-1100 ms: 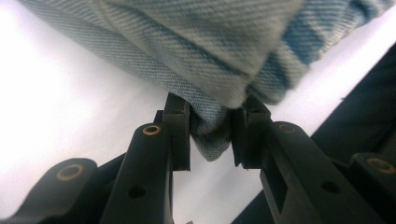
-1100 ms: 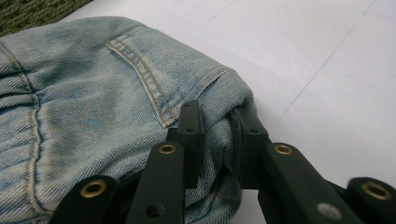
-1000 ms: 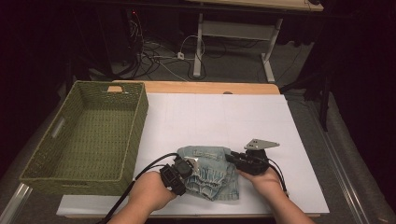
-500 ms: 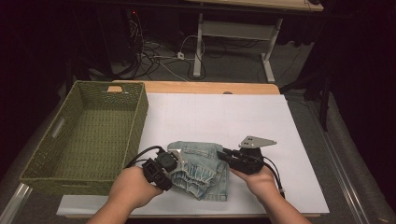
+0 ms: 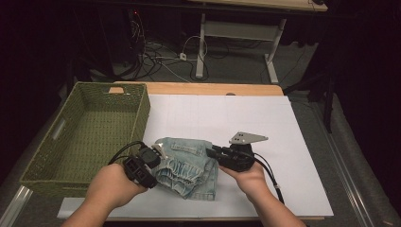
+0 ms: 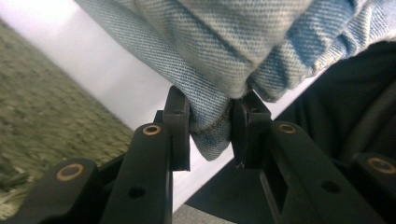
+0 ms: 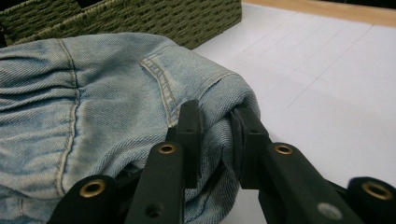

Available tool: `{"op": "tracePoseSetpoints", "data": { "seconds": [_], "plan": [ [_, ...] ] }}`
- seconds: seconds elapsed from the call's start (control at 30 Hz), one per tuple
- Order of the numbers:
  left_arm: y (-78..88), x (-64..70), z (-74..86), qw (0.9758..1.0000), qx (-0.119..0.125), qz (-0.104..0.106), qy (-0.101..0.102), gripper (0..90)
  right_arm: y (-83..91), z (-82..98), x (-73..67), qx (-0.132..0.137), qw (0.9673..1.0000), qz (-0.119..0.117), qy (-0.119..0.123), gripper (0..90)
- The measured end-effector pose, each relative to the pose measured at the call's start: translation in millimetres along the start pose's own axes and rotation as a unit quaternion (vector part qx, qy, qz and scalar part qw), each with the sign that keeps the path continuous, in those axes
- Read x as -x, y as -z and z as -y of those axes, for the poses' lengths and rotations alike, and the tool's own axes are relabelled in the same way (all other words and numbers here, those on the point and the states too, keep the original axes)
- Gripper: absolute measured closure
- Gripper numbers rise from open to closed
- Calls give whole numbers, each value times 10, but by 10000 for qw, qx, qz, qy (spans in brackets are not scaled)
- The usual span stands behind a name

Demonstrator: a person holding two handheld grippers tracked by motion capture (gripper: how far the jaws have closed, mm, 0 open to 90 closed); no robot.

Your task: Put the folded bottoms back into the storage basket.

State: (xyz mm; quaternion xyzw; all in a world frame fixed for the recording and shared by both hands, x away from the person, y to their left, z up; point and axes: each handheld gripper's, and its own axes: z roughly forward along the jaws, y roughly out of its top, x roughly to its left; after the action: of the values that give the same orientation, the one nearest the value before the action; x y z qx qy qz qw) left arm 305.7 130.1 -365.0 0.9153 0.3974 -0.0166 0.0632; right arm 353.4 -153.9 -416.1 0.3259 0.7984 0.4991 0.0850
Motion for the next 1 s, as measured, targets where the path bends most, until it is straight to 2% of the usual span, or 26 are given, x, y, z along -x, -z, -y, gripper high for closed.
{"op": "tracePoseSetpoints", "data": {
  "seconds": [0.1, 0.37, 0.6, 0.77, 0.87, 1.0],
  "plan": [
    [-60, -42, -4, 10000, -88, 18, 1, 694, -87, 72, -11, -24, 9999, 82, 64, 764],
    [-216, -7, -75, 9987, -488, -75, -105, 694, -244, 255, -78, -346, 9985, 216, 362, 764],
    [-227, 13, -74, 9986, -501, -83, -154, 694, -244, 293, -85, -370, 9986, 207, 311, 764],
    [-198, 16, -75, 9981, -606, -82, -97, 695, -228, 283, -117, -338, 9988, 198, 301, 766],
    [-187, 6, -74, 9978, -649, -81, -114, 695, -219, 268, -123, -307, 9992, 110, 239, 767],
    [-158, -15, -75, 9979, -648, 43, -27, 695, -191, 225, -138, -238, 9994, 97, 249, 767]
  ]
}}
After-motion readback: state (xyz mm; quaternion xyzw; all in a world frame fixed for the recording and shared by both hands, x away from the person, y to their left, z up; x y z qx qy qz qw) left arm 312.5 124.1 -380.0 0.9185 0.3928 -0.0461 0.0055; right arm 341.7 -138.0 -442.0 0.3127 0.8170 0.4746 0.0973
